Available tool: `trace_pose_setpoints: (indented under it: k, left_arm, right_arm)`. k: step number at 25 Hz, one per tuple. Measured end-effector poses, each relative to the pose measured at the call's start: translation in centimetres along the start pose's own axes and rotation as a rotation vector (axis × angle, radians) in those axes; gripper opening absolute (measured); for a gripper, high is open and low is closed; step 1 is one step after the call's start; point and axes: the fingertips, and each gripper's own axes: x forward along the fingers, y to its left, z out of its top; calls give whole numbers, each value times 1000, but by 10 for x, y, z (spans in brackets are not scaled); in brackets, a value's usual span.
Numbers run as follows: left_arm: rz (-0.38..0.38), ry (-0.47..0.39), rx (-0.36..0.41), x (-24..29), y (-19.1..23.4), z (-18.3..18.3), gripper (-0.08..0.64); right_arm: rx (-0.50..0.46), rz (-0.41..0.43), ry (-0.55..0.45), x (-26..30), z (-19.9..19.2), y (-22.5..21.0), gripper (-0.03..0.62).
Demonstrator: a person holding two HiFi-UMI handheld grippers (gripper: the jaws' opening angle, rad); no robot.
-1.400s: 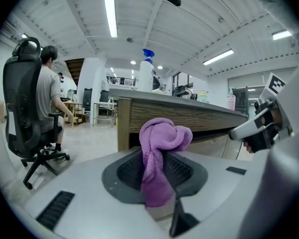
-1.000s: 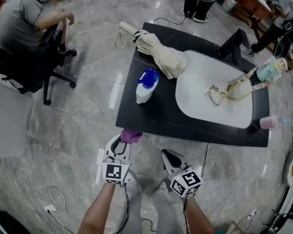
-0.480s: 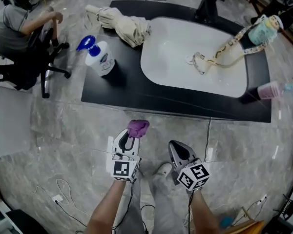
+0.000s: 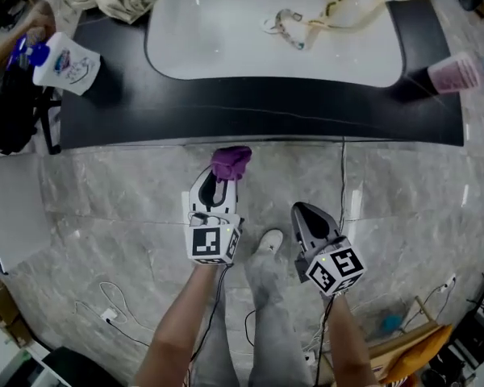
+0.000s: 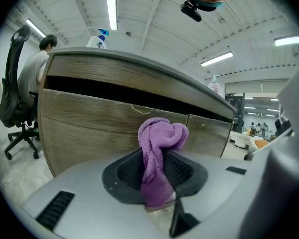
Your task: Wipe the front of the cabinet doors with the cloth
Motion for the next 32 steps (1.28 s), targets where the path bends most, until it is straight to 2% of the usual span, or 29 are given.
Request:
trace_pose_setpoints:
  k: [9, 12, 14, 17, 20, 26, 32]
  left_arm:
    - [-189, -38, 4, 55, -57, -9, 99]
    - [-232, -28, 26, 60, -57, -7, 100]
    - [-242, -25, 18, 55, -43, -6, 100]
    - [-212, -26, 18, 42, -2, -7, 100]
    - [-151, -10, 19, 23, 55, -11, 100]
    - [-32, -6, 83, -14, 162, -11, 100]
    - [60, -19, 72, -40, 228, -4, 100]
  right_arm:
    - [12, -56, -23, 28, -14, -18, 28]
    - [14, -85, -33, 34, -13, -18, 28]
    - [16, -101, -32, 42, -16, -13, 28]
    - [13, -107, -23, 57, -22, -1, 28]
    - [3, -92, -14, 78, -27, 22, 28]
    - [-32, -18, 14, 125, -33, 84, 28]
    - [-79, 48, 47, 161, -34, 135, 28]
